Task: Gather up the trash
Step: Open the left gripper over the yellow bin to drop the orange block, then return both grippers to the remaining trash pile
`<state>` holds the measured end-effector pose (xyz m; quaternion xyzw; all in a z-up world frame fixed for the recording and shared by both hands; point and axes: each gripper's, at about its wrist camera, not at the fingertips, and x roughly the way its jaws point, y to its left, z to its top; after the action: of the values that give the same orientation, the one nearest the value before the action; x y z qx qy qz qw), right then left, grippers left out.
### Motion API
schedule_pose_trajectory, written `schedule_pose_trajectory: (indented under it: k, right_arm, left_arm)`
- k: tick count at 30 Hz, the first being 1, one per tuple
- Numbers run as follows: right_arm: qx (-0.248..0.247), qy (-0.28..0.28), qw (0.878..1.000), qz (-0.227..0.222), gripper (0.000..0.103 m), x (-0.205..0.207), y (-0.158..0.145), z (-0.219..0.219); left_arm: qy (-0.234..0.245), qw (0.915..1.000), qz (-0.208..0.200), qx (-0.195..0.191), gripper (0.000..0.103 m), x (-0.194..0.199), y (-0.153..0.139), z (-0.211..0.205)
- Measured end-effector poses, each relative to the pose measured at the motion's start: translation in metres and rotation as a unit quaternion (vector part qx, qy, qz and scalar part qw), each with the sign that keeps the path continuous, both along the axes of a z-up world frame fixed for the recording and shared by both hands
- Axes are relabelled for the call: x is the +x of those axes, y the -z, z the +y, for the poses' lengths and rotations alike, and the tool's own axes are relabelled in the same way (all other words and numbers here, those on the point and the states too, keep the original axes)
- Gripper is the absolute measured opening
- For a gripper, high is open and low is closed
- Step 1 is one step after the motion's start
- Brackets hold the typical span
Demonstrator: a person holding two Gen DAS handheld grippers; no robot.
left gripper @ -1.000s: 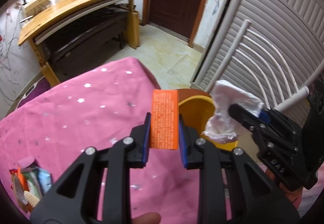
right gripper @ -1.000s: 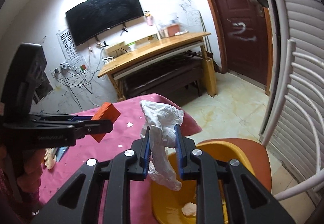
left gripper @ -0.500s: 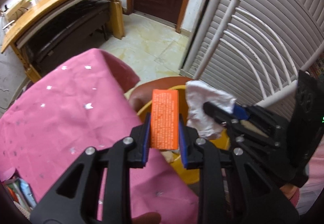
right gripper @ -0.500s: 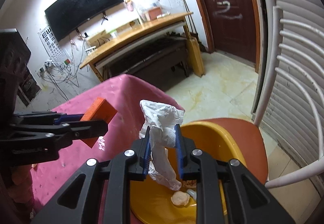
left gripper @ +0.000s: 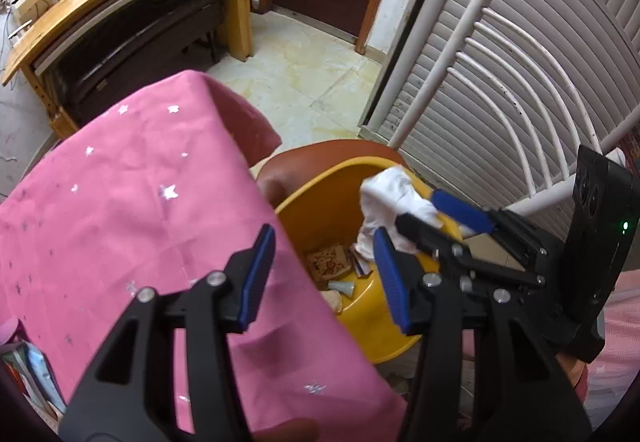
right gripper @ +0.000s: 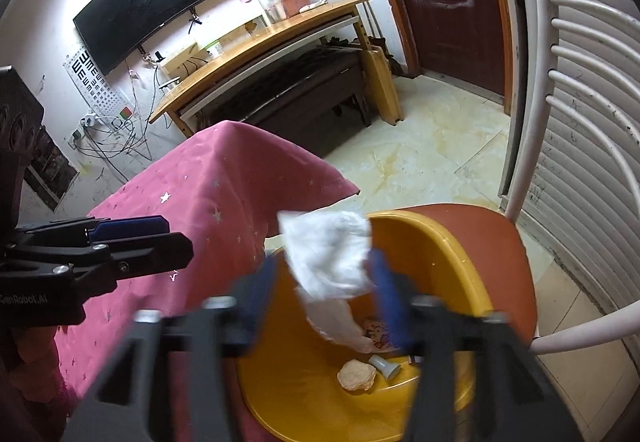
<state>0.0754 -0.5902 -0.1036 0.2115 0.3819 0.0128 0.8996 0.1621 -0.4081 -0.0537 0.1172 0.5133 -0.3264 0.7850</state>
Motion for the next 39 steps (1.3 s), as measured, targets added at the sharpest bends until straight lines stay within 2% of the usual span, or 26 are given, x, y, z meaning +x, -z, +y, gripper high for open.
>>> schedule_pose_trajectory:
  k: [2,5,7,19,20,21,23,27,30,35,39]
  right_arm:
    - [0.002,0.000,1.000,-0.003,0.078,0.000,-0.001,0.001]
    - [-0.004,-0.001,1.000,-0.004,0.078,0.001,-0.003,0.004]
    - [-0.004,-0.001,1.000,-0.007,0.078,0.001,-0.005,0.006]
    - [-0.026,-0.042,0.998,-0.046,0.081,0.001,-0.032,0.044]
    - [-0.030,-0.053,0.997,-0.049,0.082,0.001,-0.035,0.052]
    - [-0.033,-0.059,0.996,-0.051,0.083,0.002,-0.036,0.057]
    - [-0.041,-0.072,0.995,-0.056,0.083,0.002,-0.042,0.071]
    - [-0.049,-0.105,0.991,-0.068,0.086,0.002,-0.051,0.100]
    - [-0.057,-0.131,0.987,-0.076,0.087,0.002,-0.058,0.125]
    - [-0.076,-0.181,0.976,-0.091,0.087,-0.003,-0.066,0.170]
    - [-0.096,-0.222,0.966,-0.098,0.087,-0.008,-0.069,0.207]
  left_arm:
    - [-0.005,1.0000,0.002,-0.002,0.048,0.000,0.000,0.006]
    - [-0.011,0.9999,0.000,-0.010,0.049,-0.001,-0.005,0.018]
    - [-0.018,0.9996,-0.006,-0.018,0.053,-0.003,-0.011,0.030]
    - [-0.074,0.9933,-0.067,-0.058,0.054,-0.025,-0.057,0.108]
    - [-0.080,0.9926,-0.070,-0.060,0.057,-0.027,-0.059,0.112]
    - [-0.088,0.9915,-0.073,-0.062,0.063,-0.029,-0.061,0.120]
    - [-0.099,0.9896,-0.082,-0.064,0.065,-0.033,-0.065,0.135]
    - [-0.136,0.9822,-0.119,-0.053,0.071,-0.040,-0.073,0.165]
    - [-0.172,0.9731,-0.148,-0.037,0.072,-0.045,-0.079,0.192]
    - [-0.220,0.9608,-0.167,-0.024,0.072,-0.046,-0.087,0.234]
    - [-0.265,0.9511,-0.157,-0.024,0.072,-0.044,-0.090,0.275]
